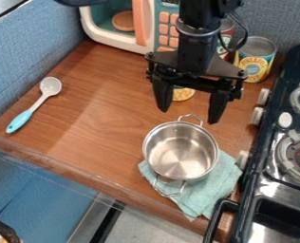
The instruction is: Put the spoon to the middle right side of the can
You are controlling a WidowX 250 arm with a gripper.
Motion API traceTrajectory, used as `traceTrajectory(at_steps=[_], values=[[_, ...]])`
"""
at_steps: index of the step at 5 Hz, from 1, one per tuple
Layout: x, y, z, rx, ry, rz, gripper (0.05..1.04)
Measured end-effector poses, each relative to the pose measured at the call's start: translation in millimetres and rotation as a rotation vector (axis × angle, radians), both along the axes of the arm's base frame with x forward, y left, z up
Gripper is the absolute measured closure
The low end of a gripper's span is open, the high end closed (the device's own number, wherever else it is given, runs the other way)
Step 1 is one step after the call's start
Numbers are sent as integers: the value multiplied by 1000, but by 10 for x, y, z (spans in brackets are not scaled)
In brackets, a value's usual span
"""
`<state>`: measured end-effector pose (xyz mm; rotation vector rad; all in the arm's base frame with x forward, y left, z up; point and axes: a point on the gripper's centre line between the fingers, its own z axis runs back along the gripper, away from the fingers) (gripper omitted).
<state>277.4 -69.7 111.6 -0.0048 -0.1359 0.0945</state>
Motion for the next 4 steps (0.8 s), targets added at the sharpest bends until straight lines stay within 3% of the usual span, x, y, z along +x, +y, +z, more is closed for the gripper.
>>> traceTrajectory(at_steps=[1,2,3,4], values=[[-32,7,-100,9,36,-4,83],[-43,375,-199,2,56,102,83],[-2,678,-236,-20,37,180,83],[43,1055,-379,-8,40,206,83]])
